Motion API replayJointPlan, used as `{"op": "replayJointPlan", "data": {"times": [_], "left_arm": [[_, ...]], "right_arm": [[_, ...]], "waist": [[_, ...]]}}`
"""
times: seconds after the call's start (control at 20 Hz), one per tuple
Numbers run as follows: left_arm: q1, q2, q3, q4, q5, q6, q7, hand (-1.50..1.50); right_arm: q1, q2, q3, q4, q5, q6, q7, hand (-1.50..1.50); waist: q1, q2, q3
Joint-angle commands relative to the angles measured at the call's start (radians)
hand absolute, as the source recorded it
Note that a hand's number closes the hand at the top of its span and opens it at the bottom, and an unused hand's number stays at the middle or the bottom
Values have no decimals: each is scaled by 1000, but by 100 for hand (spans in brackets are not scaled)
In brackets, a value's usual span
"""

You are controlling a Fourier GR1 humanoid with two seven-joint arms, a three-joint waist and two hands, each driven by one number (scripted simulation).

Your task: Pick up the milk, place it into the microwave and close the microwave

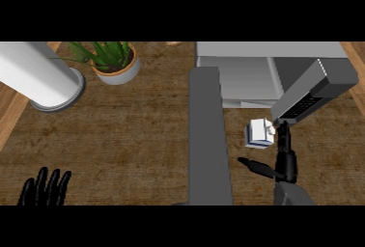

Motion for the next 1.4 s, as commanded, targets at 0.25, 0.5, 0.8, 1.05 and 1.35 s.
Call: {"op": "replayJointPlan", "data": {"times": [0.25,0.5,0.8,1.05,1.35], "left_arm": [[-10,31,42,55,25,-46,-46,-150],[33,0,-13,16,-15,-31,-48,-150],[35,31,13,-54,40,-30,17,-150],[39,44,39,-29,65,-48,15,-150],[-10,7,-3,5,13,-25,-6,-150]], "right_arm": [[-101,-11,-66,142,-37,31,-82,-150],[-83,-6,-84,127,-33,-76,-129,150],[-181,-31,-64,143,18,-164,-54,150],[-206,-32,-112,129,-9,-220,-70,150],[-202,-55,-73,156,41,-71,-123,150]], "waist": [[9,4,1],[10,4,1],[14,5,1],[14,5,1],[26,12,3]]}}
